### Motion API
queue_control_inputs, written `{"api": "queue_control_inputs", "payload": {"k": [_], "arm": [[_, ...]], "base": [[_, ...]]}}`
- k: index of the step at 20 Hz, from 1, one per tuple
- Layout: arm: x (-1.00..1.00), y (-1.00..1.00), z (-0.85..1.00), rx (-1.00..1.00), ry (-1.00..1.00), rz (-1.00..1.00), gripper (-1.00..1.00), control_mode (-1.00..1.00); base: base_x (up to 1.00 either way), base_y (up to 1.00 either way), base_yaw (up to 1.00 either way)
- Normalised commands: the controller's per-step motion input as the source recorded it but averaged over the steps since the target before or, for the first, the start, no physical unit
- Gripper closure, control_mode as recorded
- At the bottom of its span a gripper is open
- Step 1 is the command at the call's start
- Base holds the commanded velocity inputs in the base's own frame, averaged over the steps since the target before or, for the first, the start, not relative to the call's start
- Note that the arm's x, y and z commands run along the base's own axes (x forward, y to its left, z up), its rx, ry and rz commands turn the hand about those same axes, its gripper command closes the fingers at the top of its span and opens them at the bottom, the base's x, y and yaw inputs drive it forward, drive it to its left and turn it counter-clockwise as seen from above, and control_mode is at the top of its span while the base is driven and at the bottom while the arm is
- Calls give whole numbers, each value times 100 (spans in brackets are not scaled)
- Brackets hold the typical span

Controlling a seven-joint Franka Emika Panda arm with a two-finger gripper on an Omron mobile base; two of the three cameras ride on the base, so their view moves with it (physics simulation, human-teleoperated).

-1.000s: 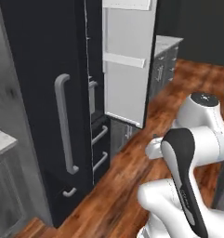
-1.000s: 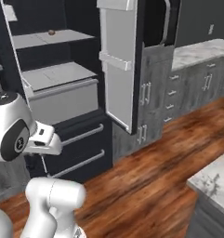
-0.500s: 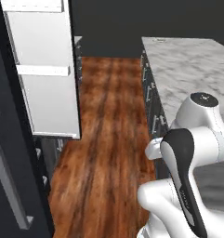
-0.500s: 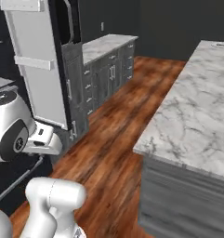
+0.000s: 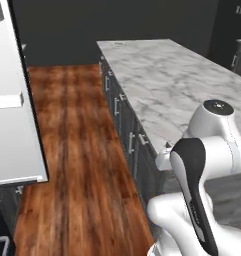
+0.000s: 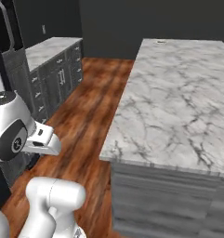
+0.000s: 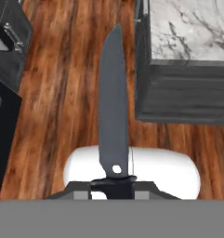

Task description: Retrieve the butter from the fridge and place it on a plate on the dining table. Then retrieve the butter knife by the fridge and place it near the plate.

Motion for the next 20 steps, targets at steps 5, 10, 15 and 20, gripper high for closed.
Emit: {"api": "queue_control_inputs", "payload": {"k": [5,10,15,20], "arm": [[0,0,0,0,0,0,100,100],[0,0,0,0,0,0,100,100],[0,0,0,0,0,0,100,100],[0,0,0,0,0,0,100,100]], "base": [[71,46,-6],[34,65,-20],[45,31,-8],[90,47,-2]]}}
